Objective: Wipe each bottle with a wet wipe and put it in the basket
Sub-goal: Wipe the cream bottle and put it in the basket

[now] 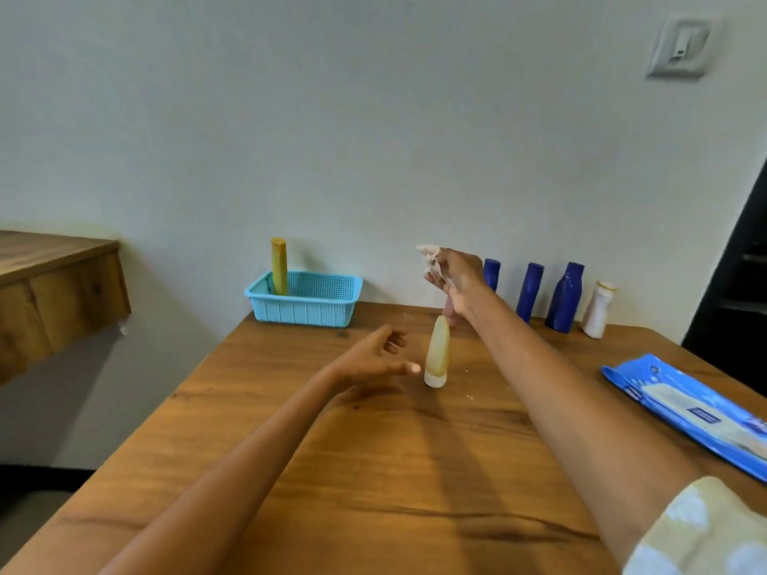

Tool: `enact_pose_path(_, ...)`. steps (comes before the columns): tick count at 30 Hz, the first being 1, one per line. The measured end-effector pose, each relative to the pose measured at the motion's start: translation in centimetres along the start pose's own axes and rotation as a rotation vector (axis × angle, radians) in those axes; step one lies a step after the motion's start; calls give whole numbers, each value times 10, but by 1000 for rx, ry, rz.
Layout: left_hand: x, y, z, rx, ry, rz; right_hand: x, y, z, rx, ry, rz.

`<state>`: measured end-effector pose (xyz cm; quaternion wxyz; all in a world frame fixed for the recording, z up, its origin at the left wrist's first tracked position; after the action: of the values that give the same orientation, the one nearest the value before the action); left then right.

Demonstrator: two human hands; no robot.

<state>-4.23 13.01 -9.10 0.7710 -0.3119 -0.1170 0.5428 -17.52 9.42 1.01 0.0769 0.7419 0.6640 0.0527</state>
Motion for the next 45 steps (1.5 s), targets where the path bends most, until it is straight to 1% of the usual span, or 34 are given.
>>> enact_pose_path(2,-1,17,0,-36,-44,-42,9,-13,5,-27,19,26)
enact_pose_path(5,-6,34,9,-73,-39,-56,15,-25,4,-54,26,64)
enact_pose_path(7,-14,37,14,-77,-34,-22,15,-29,0,-75,-7,72)
enact_pose_path(9,-17,43,24,-105,-10,52,21,-41,-5,-75,-26,59)
enact_pose_path(13,-19,44,11,-115,-7,120,26,-48,10,-42,19,107)
enact_pose_path(16,-19,38,6,54,-31,155,29,-47,6,-89,-14,98)
enact_pose_path(19,-21,15,7,354,-8,250,23,-43,-1,-162,-77,77)
enact_pose_path(21,-27,-5,10,588,39,297,20,-39,-5,-179,-77,114)
enact_pose_path(22,-31,-14,14,708,72,314,20,-35,-9,-165,-84,120)
enact_pose_path(24,-37,-31,26,927,148,350,19,-22,-19,-120,-173,85)
enact_pose_path(26,-41,-49,36,1049,210,424,19,-5,-29,-68,-278,28)
enact_pose_path(28,-45,-61,42,1152,246,480,19,8,-32,-12,-335,11)
enact_pose_path(31,-50,-65,50,1223,266,487,19,19,-33,47,-416,40)
enact_pose_path(37,-54,-60,50,1260,252,427,24,22,-29,105,-545,132)
enact_pose_path(41,-55,-57,54,1241,245,383,29,21,-36,327,-704,208)
enact_pose_path(43,-54,-61,54,1240,247,397,35,27,-36,453,-772,171)
enact_pose_path(45,-52,-64,53,1228,244,400,38,32,-33,541,-802,142)
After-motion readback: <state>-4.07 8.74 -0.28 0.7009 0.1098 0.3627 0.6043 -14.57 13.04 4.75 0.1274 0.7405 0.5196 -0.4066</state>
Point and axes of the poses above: each hand's wrist, its own x-axis away from the middle knuckle, its own y-axis out of the palm, z = x × y, the point moved 7 cm from there along -x, towards the middle knuckle, and after that the axes turned 2 degrees about y, right-handed, at the moved point
